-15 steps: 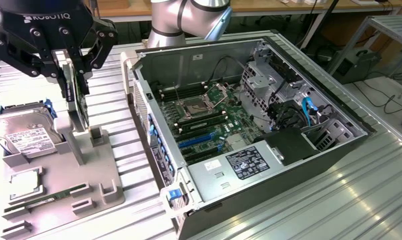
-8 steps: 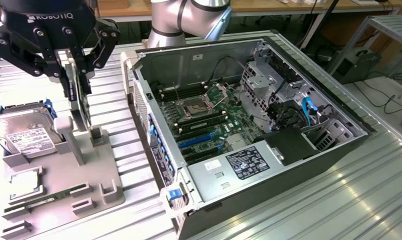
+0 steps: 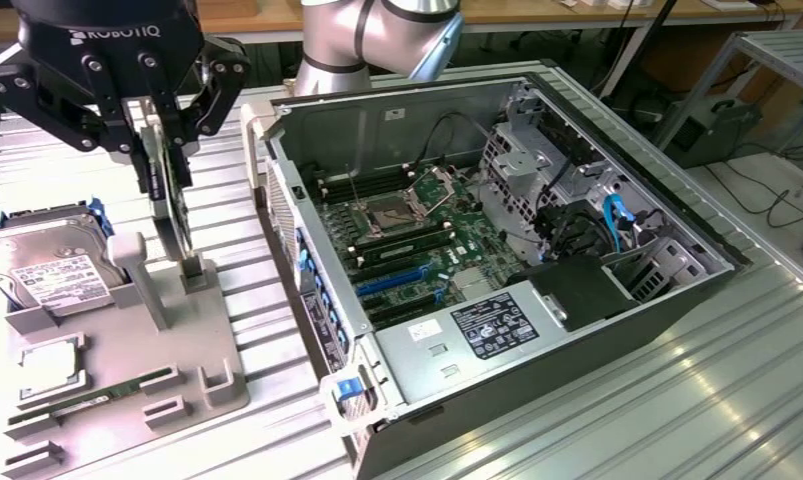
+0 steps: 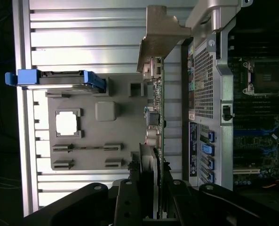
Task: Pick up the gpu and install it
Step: 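Pick up the gpu and move the gpu toward the slot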
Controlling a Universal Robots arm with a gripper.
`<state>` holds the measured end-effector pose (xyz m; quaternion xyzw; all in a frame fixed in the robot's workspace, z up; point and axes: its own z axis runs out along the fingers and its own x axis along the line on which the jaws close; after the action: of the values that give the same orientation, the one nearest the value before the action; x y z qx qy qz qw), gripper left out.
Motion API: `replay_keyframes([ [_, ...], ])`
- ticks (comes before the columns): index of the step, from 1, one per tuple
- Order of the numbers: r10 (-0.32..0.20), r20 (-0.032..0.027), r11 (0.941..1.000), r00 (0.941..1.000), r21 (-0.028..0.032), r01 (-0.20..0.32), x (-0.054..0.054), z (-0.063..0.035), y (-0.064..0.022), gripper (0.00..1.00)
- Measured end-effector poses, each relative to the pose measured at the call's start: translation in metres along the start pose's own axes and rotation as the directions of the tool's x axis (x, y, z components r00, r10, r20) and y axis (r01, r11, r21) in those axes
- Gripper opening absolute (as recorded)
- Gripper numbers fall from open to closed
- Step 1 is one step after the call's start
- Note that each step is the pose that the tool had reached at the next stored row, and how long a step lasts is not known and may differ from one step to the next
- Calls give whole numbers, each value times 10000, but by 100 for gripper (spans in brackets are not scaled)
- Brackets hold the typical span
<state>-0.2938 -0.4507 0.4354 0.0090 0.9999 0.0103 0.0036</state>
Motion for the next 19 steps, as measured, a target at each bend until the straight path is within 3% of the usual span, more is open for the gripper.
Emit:
replay_keyframes([
  [19,0,0,10000,10000,0,0,-185,1,3,27],
])
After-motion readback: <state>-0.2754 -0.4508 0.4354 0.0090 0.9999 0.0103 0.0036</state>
